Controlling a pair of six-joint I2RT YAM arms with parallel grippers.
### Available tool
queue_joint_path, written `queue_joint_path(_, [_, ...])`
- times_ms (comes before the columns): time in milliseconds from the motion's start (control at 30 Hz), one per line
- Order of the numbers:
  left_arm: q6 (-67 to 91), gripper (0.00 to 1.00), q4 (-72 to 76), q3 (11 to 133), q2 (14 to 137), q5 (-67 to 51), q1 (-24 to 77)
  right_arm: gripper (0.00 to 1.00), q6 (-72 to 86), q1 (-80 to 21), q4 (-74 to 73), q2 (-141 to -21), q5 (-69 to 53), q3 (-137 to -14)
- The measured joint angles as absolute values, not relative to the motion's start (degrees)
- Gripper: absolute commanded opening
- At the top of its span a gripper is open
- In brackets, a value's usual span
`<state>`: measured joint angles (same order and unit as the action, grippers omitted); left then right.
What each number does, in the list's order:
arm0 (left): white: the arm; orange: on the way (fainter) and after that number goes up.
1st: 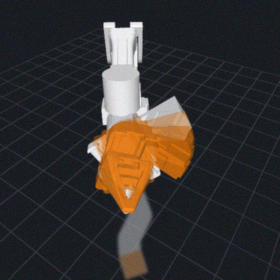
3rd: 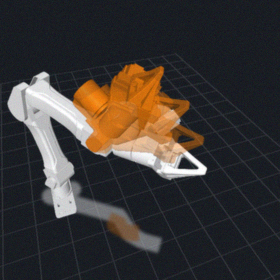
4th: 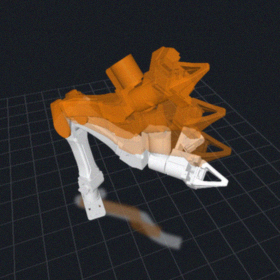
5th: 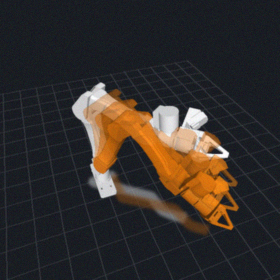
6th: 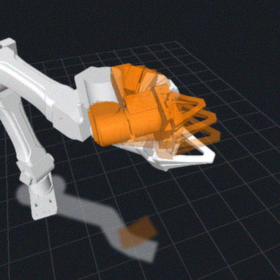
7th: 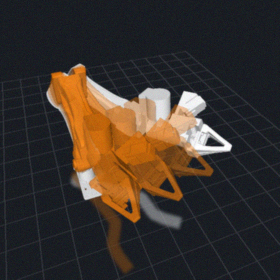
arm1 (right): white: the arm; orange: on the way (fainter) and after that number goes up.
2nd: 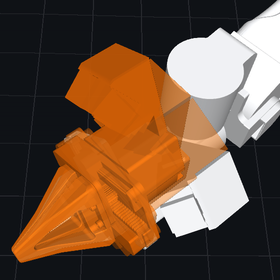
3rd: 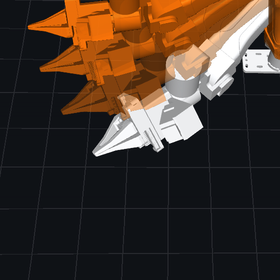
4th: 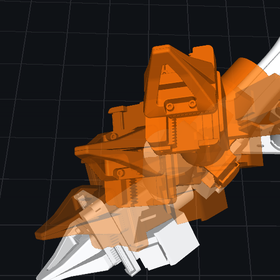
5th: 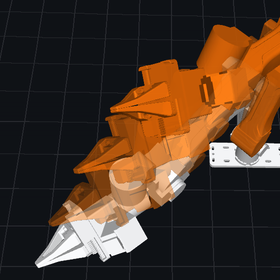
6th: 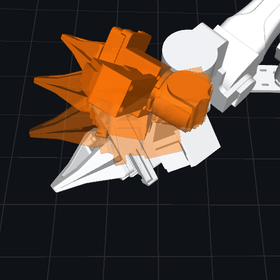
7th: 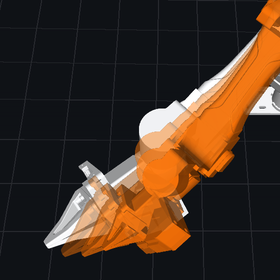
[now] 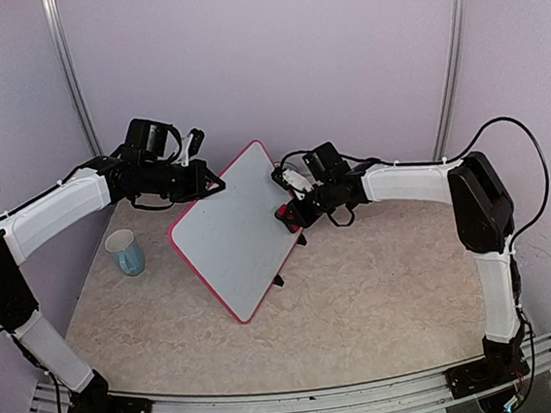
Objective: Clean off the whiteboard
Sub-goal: Erase the whiteboard at the center of the board.
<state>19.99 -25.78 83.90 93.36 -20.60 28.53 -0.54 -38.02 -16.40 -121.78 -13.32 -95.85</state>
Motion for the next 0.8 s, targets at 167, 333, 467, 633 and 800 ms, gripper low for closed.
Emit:
queue_joint_path(167, [19.7, 0.0, -27.2, 83.9, 92.7, -20.8, 28.5, 0.0, -0.5, -39.5, -15.8, -120.7, -13.3, -95.6])
queue_joint_path(333, [19.5, 0.0, -28.3, 83.8, 92.2, -20.8, 28.5, 0.0, -0.3, -40.1, -13.3, -120.1, -13.6, -92.1])
queue_joint_path(467, [19.4, 0.0, -28.3, 83.8, 92.1, -20.8, 28.5, 0.0, 0.0, -40.1, -12.1, -120.0, -13.9, -87.0])
queue_joint_path(633, [19.2, 0.0, -28.3, 83.8, 92.1, -21.5, 28.4, 0.0, 0.2, -40.3, -12.0, -120.2, -14.1, -83.0])
queue_joint_path(800, [19.2, 0.0, -28.3, 83.6, 92.1, -22.0, 28.1, 0.0, 0.1, -40.4, -12.9, -120.2, -13.6, -84.1])
